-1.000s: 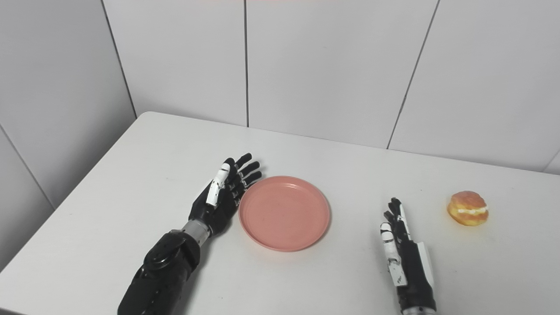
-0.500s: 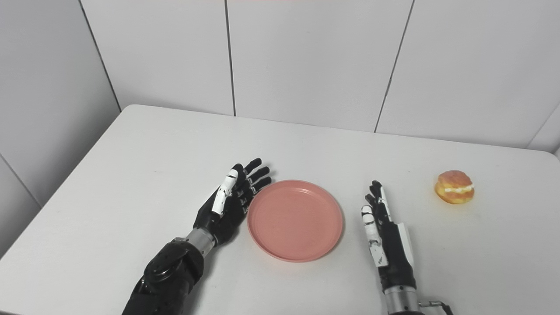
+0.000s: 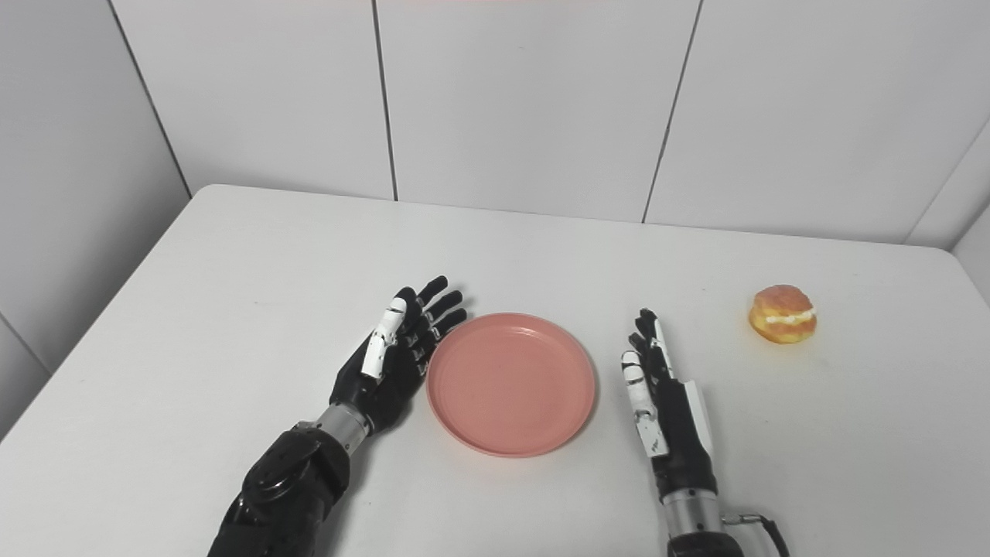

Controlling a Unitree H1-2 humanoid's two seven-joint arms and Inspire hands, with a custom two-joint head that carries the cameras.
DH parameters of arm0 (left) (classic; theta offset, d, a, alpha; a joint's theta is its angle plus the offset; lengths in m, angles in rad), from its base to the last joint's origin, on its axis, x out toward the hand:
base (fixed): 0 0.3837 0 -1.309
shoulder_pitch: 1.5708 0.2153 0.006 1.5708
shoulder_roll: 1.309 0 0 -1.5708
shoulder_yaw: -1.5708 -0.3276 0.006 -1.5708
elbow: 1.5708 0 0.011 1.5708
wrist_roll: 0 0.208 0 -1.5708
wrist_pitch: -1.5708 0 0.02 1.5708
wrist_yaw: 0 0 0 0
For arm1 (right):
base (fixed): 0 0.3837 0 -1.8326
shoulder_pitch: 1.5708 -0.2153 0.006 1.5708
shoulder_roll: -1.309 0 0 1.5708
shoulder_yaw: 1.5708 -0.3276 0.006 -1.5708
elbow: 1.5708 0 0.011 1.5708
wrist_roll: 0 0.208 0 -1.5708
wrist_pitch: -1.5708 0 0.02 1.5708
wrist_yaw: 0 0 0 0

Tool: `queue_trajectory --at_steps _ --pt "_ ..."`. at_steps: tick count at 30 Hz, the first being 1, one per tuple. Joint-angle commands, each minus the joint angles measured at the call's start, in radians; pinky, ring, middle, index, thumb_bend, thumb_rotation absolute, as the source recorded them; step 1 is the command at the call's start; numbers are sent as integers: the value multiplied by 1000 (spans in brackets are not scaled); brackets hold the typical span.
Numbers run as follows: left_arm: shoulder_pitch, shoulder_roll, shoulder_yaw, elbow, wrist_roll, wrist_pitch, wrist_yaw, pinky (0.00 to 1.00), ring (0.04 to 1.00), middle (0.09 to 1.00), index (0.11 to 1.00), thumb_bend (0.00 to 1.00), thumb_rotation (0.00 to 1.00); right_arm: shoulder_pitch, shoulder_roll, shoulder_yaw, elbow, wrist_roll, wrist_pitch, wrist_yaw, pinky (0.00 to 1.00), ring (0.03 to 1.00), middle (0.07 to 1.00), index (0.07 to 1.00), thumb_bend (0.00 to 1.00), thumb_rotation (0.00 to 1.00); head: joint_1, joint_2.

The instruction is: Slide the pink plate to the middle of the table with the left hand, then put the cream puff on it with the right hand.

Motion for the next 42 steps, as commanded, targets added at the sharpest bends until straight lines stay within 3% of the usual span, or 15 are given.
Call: queue_trajectory --at_steps 1,8,14,21,27,33,37,40,42 --pt "24 -7 -2 36 3 22 1 970 946 949 947 417 1000 52 11 -1 62 28 11 2 953 962 989 1000 251 1000 -7 1" --pt "31 -16 -2 23 20 13 19 954 935 937 936 416 1000 44 -22 -27 -35 2 62 -23 969 953 980 998 268 1000 -39 12" --pt "43 -10 -2 33 46 -17 27 947 934 937 938 409 1000 16 -56 -65 -162 -22 149 -35 948 922 945 966 306 1000 -61 3" --pt "64 4 9 37 58 -42 27 934 924 928 931 403 1000 -11 -94 -51 -271 -64 250 -14 907 896 920 939 404 1000 -128 -10" --pt "82 20 24 80 58 -95 12 947 932 938 931 407 1000 -65 -146 -40 -314 -124 268 -9 849 874 903 917 473 992 -183 -31" --pt "96 33 31 114 49 -132 -3 958 943 947 938 406 1000 -108 -215 -44 -328 -179 266 0 822 867 916 917 478 927 -233 -56" --pt "102 39 36 136 43 -153 -16 972 953 957 950 401 1000 -136 -251 -51 -344 -211 303 9 767 884 923 918 483 881 -271 -78" --pt "106 43 38 144 42 -163 -26 974 957 962 954 396 1000 -150 -278 -47 -344 -249 284 5 799 890 927 926 462 821 -285 -86" --pt "110 42 38 138 36 -159 -29 972 952 959 952 394 1000 -162 -308 -37 -341 -303 269 1 807 889 930 935 497 839 -294 -91"
